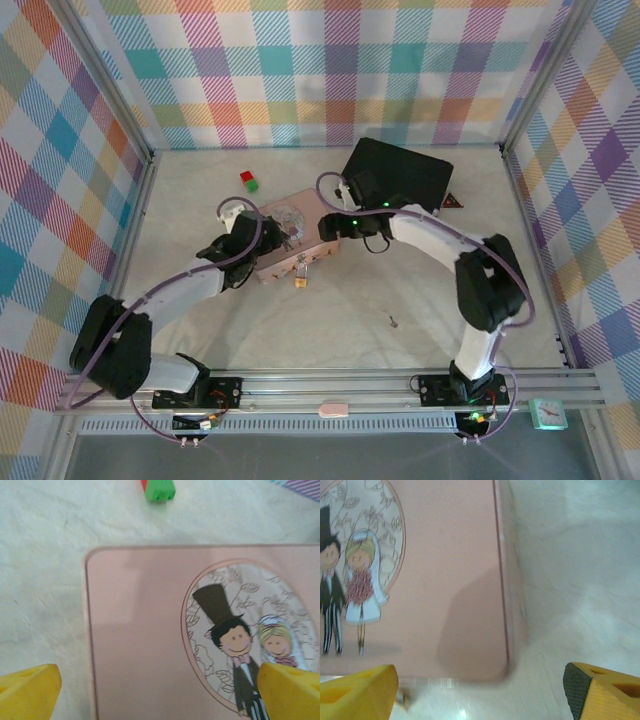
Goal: Unlock a padlock with a key
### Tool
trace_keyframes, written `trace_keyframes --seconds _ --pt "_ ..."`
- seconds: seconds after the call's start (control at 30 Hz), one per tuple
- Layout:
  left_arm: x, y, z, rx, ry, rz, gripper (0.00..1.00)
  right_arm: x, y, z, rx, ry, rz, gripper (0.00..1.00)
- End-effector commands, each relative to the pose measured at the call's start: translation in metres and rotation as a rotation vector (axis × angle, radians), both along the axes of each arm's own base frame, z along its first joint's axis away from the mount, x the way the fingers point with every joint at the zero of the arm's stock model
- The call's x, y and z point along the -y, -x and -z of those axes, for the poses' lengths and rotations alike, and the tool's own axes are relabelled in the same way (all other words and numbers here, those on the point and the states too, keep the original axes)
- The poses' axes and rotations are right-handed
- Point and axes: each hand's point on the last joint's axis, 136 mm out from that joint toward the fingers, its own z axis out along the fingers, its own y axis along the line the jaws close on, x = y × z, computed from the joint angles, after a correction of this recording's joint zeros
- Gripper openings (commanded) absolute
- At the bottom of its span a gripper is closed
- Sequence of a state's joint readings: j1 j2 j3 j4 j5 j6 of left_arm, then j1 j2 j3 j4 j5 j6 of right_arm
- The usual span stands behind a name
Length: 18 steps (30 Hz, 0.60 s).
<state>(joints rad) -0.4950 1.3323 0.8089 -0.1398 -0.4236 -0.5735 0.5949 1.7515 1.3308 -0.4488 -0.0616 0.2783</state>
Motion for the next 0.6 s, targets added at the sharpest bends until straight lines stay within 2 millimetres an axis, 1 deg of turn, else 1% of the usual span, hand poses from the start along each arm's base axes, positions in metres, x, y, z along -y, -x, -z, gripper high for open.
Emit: trace_keyframes --seconds 0.0,0.07,0.17,0.23,0.27,0.3,0.33,0.43,0.5,0.57 --pt "-0.005 0.007 -0.046 0.074 -0.029 0.05 1.0 0.048 0.054 0.007 -0.105 0.133 0.021 0.86" --pt "0.011 0.012 -0.06 0.107 0.051 0.133 1.0 0.066 0.086 0.021 -0.191 0.161 0.045 0.84" --pt "0.04 0.02 -0.071 0.143 0.201 0.227 1.0 0.091 0.131 0.039 -0.296 0.196 0.101 0.82" --pt "0.058 0.023 -0.071 0.144 0.273 0.259 1.0 0.107 0.158 0.053 -0.352 0.208 0.14 0.78" --pt "0.065 0.024 -0.07 0.144 0.294 0.269 1.0 0.112 0.167 0.058 -0.368 0.209 0.16 0.77" --pt "0.073 0.024 -0.069 0.144 0.311 0.28 1.0 0.121 0.18 0.066 -0.4 0.219 0.179 0.75" --pt "0.083 0.025 -0.068 0.143 0.321 0.299 0.99 0.126 0.19 0.073 -0.426 0.223 0.195 0.72" --pt "0.105 0.024 -0.064 0.127 0.324 0.335 0.99 0.13 0.206 0.084 -0.471 0.196 0.212 0.65" --pt "0.118 0.023 -0.061 0.107 0.319 0.361 0.99 0.13 0.211 0.09 -0.49 0.178 0.228 0.61" --pt "0.125 0.022 -0.057 0.093 0.316 0.374 0.99 0.129 0.211 0.095 -0.492 0.167 0.246 0.59"
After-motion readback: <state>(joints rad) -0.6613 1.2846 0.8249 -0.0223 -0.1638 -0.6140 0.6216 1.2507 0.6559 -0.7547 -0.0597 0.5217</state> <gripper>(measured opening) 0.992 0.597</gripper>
